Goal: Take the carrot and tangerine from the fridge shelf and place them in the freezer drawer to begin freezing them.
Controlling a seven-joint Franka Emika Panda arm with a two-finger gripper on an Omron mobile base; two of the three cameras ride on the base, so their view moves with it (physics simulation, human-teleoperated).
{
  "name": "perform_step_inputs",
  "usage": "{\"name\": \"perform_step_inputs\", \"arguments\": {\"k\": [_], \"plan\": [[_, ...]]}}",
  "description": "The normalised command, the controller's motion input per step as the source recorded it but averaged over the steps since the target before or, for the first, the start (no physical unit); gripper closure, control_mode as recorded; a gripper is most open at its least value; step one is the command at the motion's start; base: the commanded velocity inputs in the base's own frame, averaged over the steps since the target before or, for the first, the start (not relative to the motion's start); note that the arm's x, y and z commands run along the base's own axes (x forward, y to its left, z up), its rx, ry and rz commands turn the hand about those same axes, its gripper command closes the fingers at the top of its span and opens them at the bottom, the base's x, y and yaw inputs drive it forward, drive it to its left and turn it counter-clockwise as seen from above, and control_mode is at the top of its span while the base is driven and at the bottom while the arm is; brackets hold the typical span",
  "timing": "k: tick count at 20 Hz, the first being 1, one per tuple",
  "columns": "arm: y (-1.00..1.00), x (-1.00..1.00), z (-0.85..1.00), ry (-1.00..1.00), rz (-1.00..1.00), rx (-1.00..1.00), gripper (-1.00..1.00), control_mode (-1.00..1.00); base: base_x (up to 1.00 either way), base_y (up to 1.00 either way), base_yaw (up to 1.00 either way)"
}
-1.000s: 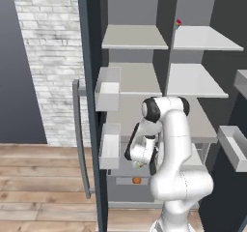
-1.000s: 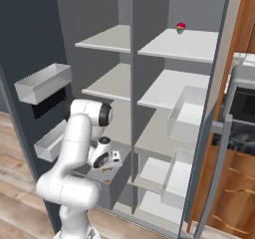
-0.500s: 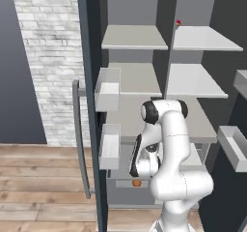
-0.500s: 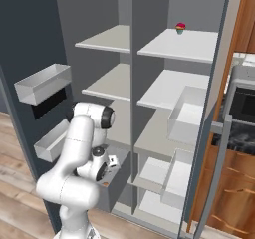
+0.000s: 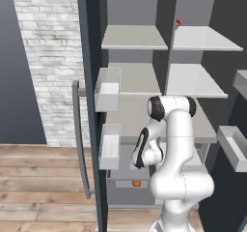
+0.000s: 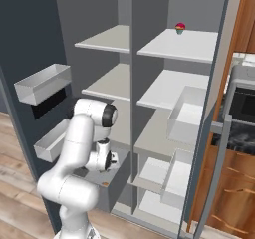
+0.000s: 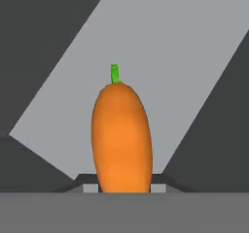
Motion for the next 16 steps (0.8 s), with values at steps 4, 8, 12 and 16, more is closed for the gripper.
{"name": "perform_step_inputs", "arguments": {"k": [4, 8, 12, 16], "plan": [[0.00, -0.49, -0.39, 0.11, 0.00, 0.06, 1.00, -1.00, 0.00, 0.00, 0.00], [0.00, -0.42, -0.38, 0.12, 0.00, 0.03, -1.00, -1.00, 0.00, 0.00, 0.00], [0.00, -0.45, -0.17, 0.03, 0.00, 0.04, -1.00, -1.00, 0.00, 0.00, 0.00], [0.00, -0.67, -0.06, 0.00, 0.00, 0.05, -1.00, -1.00, 0.00, 0.00, 0.00]]}}
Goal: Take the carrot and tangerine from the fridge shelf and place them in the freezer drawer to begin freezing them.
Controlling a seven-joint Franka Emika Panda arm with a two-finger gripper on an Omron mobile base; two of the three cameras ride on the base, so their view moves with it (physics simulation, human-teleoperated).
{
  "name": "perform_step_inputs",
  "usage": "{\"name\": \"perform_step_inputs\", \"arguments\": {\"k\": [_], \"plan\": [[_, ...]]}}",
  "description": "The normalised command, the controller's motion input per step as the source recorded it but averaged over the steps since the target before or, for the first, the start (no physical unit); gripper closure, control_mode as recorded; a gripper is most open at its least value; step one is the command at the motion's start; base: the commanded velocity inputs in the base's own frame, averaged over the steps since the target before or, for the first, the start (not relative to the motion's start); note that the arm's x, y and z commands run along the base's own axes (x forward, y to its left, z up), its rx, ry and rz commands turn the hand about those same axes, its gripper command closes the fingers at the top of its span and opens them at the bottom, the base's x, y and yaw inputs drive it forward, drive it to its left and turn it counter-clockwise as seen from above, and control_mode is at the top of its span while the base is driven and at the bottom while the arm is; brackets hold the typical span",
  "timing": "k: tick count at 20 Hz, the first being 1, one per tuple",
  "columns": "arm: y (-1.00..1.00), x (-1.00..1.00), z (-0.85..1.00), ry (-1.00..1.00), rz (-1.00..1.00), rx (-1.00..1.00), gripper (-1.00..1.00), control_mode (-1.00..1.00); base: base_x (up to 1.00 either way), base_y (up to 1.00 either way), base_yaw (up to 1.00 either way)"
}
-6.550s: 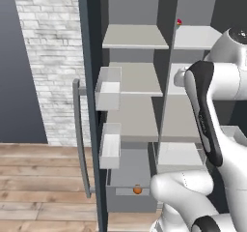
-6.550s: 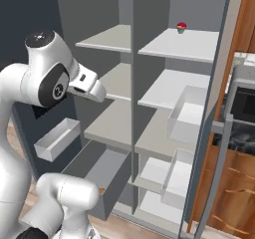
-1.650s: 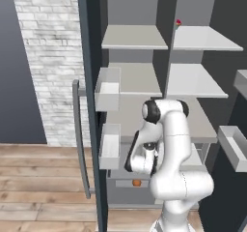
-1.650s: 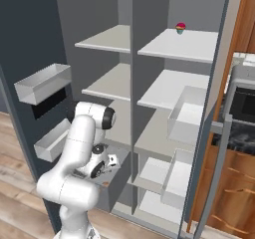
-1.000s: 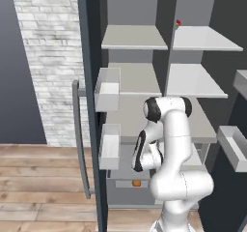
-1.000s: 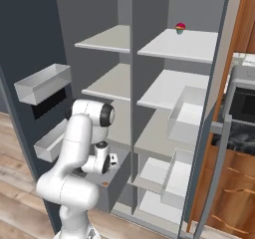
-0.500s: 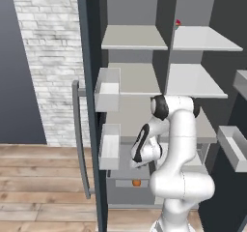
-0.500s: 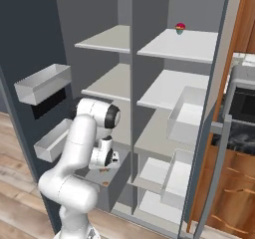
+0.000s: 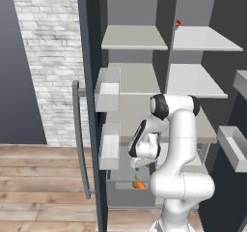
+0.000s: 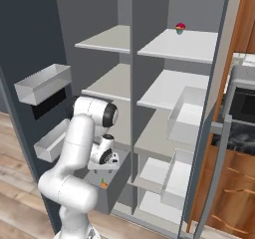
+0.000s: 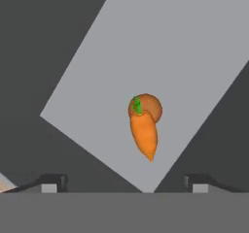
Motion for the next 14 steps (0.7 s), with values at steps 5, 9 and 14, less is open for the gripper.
{"name": "perform_step_inputs", "arguments": {"k": [5, 9, 14], "plan": [[0.00, -0.87, 0.02, 0.00, 0.00, 0.06, -1.00, -1.00, 0.00, 0.00, 0.00], [-0.07, -0.11, 0.65, 0.00, -0.08, 0.02, -1.00, -1.00, 0.00, 0.00, 0.00], [-0.07, 0.00, 0.98, 0.00, -0.10, 0.00, -1.00, -1.00, 0.00, 0.00, 0.00]]}}
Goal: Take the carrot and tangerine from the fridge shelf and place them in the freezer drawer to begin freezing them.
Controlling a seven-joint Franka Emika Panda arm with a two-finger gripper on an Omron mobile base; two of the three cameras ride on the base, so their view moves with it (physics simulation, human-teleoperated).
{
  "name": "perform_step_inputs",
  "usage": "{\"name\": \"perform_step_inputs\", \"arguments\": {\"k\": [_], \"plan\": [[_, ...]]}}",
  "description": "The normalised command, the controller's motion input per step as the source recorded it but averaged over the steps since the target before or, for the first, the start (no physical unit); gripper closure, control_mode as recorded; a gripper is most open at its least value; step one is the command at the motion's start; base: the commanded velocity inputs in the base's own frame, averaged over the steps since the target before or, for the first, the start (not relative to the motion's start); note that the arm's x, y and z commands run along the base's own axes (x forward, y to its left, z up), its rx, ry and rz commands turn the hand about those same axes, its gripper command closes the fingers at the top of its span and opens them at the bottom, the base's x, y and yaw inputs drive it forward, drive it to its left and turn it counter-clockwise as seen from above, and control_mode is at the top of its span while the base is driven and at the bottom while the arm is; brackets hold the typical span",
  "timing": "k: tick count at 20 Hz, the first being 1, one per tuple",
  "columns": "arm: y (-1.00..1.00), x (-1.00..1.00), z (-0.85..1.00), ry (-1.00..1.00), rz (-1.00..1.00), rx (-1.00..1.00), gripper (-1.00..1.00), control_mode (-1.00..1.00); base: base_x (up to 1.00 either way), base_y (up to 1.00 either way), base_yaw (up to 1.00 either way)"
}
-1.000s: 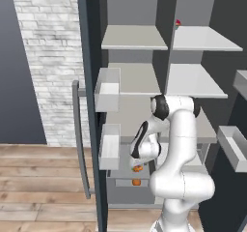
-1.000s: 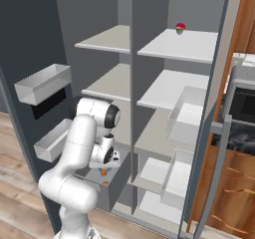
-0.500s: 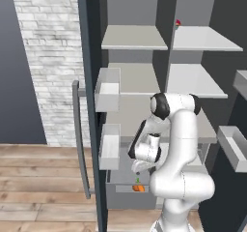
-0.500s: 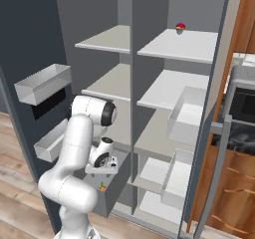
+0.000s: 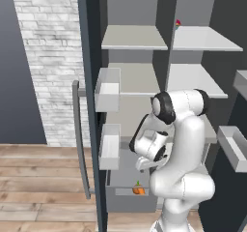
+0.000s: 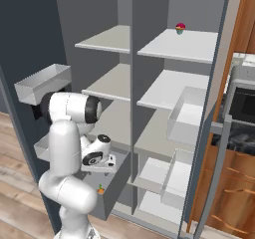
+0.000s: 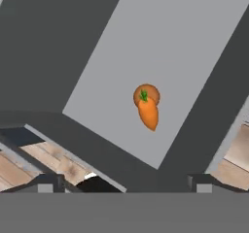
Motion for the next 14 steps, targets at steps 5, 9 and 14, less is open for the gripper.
{"name": "perform_step_inputs", "arguments": {"k": [5, 9, 14], "plan": [[0.00, -0.11, 0.89, 0.00, -0.11, 0.00, -1.00, -1.00, 0.00, 0.00, 0.00], [-0.09, 0.00, 0.96, 0.01, -0.11, 0.00, -1.00, -1.00, 0.00, 0.00, 0.00], [-0.12, 0.05, 0.91, 0.09, -0.11, 0.00, -1.00, -1.00, 0.00, 0.00, 0.00]]}}
